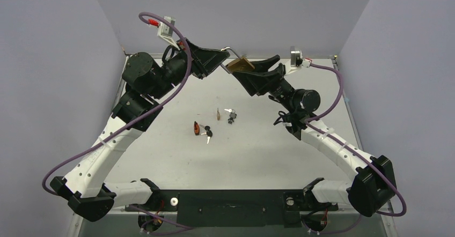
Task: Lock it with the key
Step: Pick up the lock from the center of the board, then lock the lock.
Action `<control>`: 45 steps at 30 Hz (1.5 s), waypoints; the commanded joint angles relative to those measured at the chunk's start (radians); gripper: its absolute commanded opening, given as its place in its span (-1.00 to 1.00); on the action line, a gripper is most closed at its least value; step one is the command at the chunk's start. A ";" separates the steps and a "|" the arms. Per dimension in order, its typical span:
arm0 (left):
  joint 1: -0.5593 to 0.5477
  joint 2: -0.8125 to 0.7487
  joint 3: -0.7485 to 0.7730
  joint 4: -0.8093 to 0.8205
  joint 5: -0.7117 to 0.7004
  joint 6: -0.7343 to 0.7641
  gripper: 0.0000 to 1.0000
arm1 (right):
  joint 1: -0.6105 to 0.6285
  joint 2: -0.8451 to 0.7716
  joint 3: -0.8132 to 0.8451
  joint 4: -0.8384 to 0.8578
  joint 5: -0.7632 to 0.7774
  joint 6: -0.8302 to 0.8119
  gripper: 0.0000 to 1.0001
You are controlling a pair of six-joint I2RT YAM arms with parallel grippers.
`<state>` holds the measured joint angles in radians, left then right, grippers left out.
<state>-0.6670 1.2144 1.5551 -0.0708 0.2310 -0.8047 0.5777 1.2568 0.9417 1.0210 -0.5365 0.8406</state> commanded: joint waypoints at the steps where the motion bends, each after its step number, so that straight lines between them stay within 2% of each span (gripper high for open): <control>1: -0.004 -0.051 0.059 0.174 -0.032 -0.020 -1.00 | 0.008 0.011 0.012 0.128 0.019 0.038 0.00; 11: -0.004 -0.042 0.056 0.178 -0.026 -0.024 -1.00 | 0.031 0.042 0.021 0.146 0.030 0.059 -0.10; 19: -0.004 -0.047 0.039 0.175 -0.025 -0.021 -1.00 | 0.018 0.020 0.007 0.152 0.053 0.067 -0.30; 23: -0.005 -0.054 0.019 0.168 -0.021 -0.009 -1.00 | 0.007 -0.011 0.003 0.145 0.053 0.073 -0.52; 25: -0.004 -0.060 0.006 0.154 -0.007 0.012 -1.00 | 0.005 -0.041 0.010 0.114 0.034 0.067 -0.82; 27: -0.005 -0.066 -0.006 0.125 0.019 0.046 -1.00 | 0.004 -0.072 0.024 0.038 0.007 0.053 -1.00; 28: -0.005 -0.069 -0.009 0.106 0.033 0.081 -1.00 | -0.002 -0.083 0.031 -0.043 -0.006 0.032 -1.00; 30: -0.005 -0.087 -0.026 0.056 0.056 0.134 -0.82 | -0.008 -0.123 0.043 -0.164 -0.057 -0.008 -1.00; 31: -0.004 -0.103 -0.043 0.022 0.067 0.150 -0.64 | -0.012 -0.157 0.042 -0.204 -0.066 -0.024 -1.00; 33: -0.002 -0.126 -0.068 -0.006 0.102 0.197 -0.43 | -0.018 -0.207 0.038 -0.350 -0.078 -0.073 -1.00; 36: -0.003 -0.140 -0.083 -0.031 0.164 0.253 -0.25 | -0.021 -0.261 0.039 -0.463 -0.097 -0.128 -1.00; 45: -0.002 -0.167 -0.072 -0.196 0.307 0.415 -0.10 | -0.024 -0.363 0.028 -0.609 -0.226 -0.146 -1.00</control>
<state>-0.6678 1.0706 1.4685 -0.1787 0.4500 -0.5041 0.5613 0.9592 0.9405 0.4118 -0.6968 0.7265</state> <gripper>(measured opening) 0.435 0.187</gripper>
